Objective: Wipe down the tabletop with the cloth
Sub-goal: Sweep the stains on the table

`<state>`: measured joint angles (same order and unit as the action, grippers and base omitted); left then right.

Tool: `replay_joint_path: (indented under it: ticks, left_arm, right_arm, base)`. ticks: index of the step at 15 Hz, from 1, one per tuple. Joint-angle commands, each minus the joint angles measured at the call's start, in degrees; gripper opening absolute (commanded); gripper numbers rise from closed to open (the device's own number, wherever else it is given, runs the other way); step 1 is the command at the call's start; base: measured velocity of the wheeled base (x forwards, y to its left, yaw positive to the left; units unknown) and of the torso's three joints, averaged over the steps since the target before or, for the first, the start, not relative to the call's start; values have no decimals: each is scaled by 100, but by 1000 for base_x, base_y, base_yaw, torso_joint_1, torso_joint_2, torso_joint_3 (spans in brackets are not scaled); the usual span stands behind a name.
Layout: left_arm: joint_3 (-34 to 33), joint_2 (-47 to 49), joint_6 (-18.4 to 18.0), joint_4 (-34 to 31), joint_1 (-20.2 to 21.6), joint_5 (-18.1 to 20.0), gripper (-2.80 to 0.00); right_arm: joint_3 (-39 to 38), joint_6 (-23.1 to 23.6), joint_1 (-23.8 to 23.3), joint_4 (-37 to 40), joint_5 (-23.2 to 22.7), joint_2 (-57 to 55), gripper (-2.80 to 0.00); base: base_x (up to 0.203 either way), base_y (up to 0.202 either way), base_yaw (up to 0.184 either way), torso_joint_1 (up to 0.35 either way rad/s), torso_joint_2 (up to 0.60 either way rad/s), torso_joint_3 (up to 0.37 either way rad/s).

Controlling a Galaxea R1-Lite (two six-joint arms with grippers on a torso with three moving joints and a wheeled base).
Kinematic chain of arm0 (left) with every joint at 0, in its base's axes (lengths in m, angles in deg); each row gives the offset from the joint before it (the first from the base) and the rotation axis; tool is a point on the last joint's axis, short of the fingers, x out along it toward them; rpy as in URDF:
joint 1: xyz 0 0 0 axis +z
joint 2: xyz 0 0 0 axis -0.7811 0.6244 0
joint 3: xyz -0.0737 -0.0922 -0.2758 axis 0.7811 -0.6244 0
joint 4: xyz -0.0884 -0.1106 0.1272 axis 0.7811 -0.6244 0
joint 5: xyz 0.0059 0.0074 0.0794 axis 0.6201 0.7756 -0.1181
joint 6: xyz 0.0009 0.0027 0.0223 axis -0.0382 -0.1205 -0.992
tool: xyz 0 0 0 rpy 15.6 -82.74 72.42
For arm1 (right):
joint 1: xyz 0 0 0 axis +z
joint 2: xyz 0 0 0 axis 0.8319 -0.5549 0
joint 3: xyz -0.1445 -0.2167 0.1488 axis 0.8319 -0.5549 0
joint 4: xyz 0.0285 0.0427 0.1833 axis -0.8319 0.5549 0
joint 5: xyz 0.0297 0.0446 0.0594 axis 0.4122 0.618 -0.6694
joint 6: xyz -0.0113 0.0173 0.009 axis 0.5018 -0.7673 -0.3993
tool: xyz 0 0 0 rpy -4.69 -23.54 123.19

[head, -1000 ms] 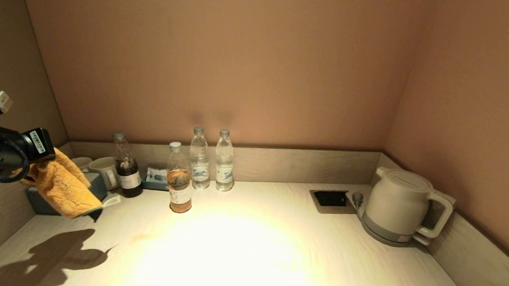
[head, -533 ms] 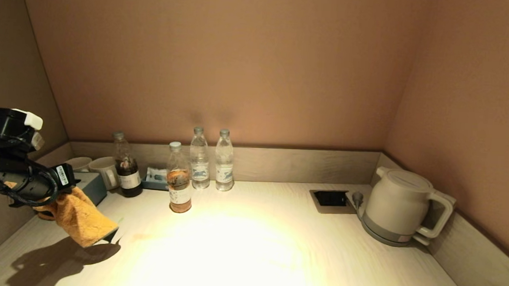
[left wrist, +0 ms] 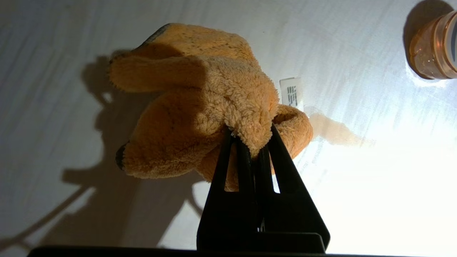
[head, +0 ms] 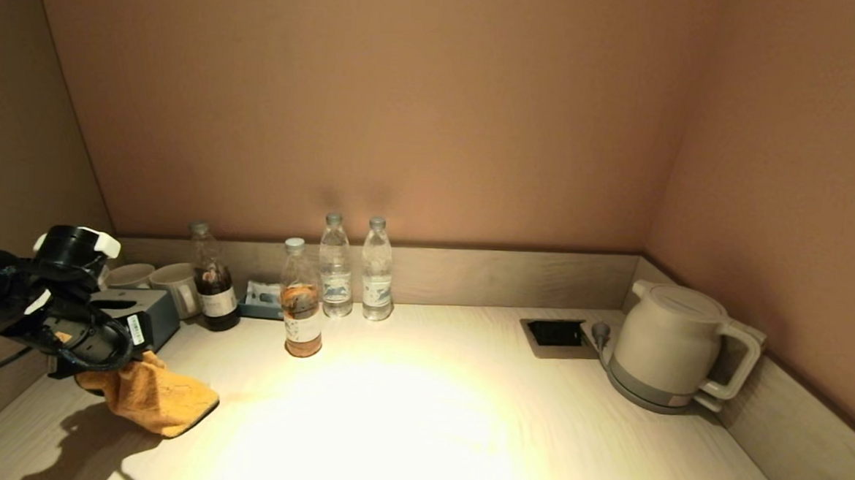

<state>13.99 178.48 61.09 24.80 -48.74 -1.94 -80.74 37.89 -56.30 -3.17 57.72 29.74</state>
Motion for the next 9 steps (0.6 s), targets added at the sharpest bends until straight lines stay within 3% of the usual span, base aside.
replay_joint_path:
  ticks: [1, 6, 9]
  left_arm:
    - [182, 354, 37, 0, -155, -21, -280]
    - [367, 543, 122, -3, -299, -93, -280]
    - [1036, 1398, 174, -49, -744, -693, -280]
  right_arm:
    - [0, 0, 0, -3, 3, 0, -280]
    - [0, 0, 0, -3, 3, 0, -280]
    - [0, 0, 0, -3, 3, 0, -280]
  base:
    - [0, 0, 0, 0, 0, 0]
    - [0, 0, 0, 0, 0, 0]
    - [0, 0, 0, 0, 0, 0]
